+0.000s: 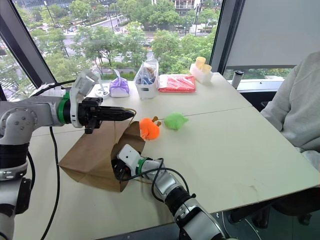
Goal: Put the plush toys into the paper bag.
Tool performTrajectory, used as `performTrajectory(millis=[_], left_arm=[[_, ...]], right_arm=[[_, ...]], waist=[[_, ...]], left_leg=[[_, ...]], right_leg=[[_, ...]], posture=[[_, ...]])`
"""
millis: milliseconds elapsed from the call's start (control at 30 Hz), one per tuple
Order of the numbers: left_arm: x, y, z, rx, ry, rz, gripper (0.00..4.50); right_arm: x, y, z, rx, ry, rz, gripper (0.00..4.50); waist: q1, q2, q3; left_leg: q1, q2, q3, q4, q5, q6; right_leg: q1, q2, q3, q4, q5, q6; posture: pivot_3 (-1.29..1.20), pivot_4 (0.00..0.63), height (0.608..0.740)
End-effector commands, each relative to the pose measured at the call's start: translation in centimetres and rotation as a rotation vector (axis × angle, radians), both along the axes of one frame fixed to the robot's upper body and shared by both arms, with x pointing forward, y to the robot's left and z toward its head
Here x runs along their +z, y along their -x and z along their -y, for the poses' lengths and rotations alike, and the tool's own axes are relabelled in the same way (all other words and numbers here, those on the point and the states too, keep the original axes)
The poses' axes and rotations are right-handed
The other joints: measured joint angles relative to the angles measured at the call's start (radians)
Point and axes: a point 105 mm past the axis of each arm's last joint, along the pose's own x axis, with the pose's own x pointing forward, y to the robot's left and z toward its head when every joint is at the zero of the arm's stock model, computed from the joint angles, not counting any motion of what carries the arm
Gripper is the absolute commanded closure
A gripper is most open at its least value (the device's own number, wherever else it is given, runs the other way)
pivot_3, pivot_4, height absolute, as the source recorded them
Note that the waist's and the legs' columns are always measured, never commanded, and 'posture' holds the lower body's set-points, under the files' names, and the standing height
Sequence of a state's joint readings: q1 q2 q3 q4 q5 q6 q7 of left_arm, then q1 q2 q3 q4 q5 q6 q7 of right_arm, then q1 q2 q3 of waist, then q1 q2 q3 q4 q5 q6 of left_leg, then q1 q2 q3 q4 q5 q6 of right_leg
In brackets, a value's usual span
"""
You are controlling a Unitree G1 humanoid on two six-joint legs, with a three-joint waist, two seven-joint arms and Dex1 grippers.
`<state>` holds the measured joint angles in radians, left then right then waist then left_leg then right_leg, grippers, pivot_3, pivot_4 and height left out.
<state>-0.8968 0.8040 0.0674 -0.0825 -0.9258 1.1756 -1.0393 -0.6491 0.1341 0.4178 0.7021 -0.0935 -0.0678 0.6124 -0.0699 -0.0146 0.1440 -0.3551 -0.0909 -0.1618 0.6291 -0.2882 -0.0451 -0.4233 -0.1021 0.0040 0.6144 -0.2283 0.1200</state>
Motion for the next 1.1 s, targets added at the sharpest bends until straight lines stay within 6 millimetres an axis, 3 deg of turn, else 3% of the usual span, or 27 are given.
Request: performTrajectory(millis=[33,200,400,567,833,933,1100], left_arm=[[1.1,0.7,-0.5,0.003,0.019,0.031,4.37],[0.5,0.3,-1.2,0.057,-0.002,0.03,4.37],[-0.2,-0.7,-3.3,0.146,-0.037,0.024,4.37],[-0.3,-1.1,-4.4,0.172,-0.058,0.027,4.37],[0.8,-1.5,-5.0,0.18,-0.056,0.052,4.37],[1.3,-1.4,-5.2,0.179,-0.057,0.061,4.5],[1.6,-1.2,-5.7,0.18,-0.073,0.061,4.5]], right_arm=[[1.4,0.0,-1.1,0.009,-0.044,0.023,4.5],[1.9,-0.3,-0.9,-0.008,-0.074,0.026,4.5],[5.9,0.1,0.4,-0.007,-0.255,0.045,4.5],[9.0,1.4,2.6,0.005,-0.368,0.001,4.5],[9.3,2.6,7.4,-0.055,-0.361,-0.082,4.5],[10.1,1.3,10.2,-0.15,-0.372,-0.062,3.68],[12.1,-1.9,13.6,-0.297,-0.385,0.017,1.06]], waist=[[0.0,0.0,0.0],[0.0,0.0,0.0],[0.0,0.0,0.0],[0.004,0.0,0.0],[0.018,0.0,0.0],[0.024,0.0,0.0],[0.025,-0.001,0.0]], left_leg=[[0.0,0.0,0.0,0.0,0.0,0.0],[0.0,0.0,0.0,0.0,0.0,0.0],[-0.001,0.0,0.0,0.0,0.0,0.0],[-0.001,0.0,0.0,0.0,0.0,0.0],[-0.001,0.0,0.0,0.001,0.0,0.001],[0.0,0.0,0.001,0.001,0.0,0.001],[0.0,0.0,0.004,0.001,-0.001,0.001]], right_leg=[[0.0,0.0,0.0,0.0,0.0,0.0],[0.0,0.0,0.0,0.0,0.0,0.0],[-0.001,0.0,0.0,0.0,0.0,0.0],[-0.001,0.0,0.001,0.0,0.0,0.0],[0.0,0.0,0.001,0.0,0.0,0.0],[0.0,0.0,0.002,0.0,0.0,0.0],[-0.001,0.0,0.004,0.0,0.0,0.0]], posture=[[0.0,0.15,0.74],[0.0,0.15,0.74],[0.0,0.15,0.74],[0.0,0.15,0.74],[0.0,0.15,0.74],[0.0,0.15,0.74],[0.0,0.15,0.74]])
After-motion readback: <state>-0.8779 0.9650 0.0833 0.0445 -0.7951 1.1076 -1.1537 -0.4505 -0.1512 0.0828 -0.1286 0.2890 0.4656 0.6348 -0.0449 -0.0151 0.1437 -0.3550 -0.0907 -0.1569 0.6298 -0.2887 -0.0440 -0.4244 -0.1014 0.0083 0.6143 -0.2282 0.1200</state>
